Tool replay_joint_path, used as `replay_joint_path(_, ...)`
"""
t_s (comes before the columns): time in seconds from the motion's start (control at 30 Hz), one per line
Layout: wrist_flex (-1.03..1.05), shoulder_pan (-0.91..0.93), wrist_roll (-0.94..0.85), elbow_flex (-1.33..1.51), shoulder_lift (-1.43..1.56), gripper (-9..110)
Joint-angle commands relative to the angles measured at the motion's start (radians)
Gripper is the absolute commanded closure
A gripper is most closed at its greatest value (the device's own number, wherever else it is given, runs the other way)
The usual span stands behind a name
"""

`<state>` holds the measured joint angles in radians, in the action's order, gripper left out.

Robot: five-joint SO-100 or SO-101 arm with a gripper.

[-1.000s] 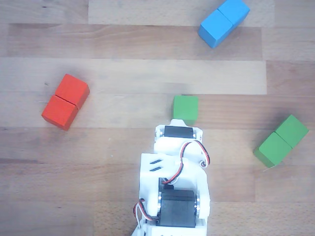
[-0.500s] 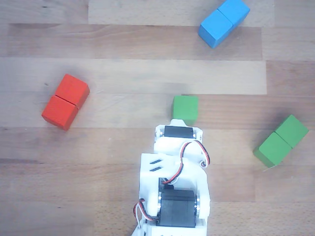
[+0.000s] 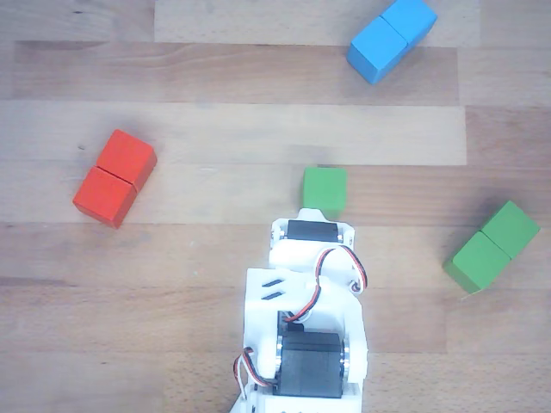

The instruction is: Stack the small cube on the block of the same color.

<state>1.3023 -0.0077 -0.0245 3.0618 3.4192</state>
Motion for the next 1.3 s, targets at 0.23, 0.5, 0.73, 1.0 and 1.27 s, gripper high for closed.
replay_joint_path(0.23, 0.005, 0.002, 0.006, -0.012, 0.031, 101)
replay_joint_path(0.5, 0.005, -0.002, 0.002, -0.012, 0.031, 101)
replay_joint_path(0.73, 0.003, 0.006, -0.009, -0.032, 0.015, 101)
replay_joint_path(1.0, -0.089, 0.008, -0.009, -0.265, -0.25, 101)
replay_joint_path(1.27, -0.12, 0.006, -0.009, -0.624, -0.729, 101)
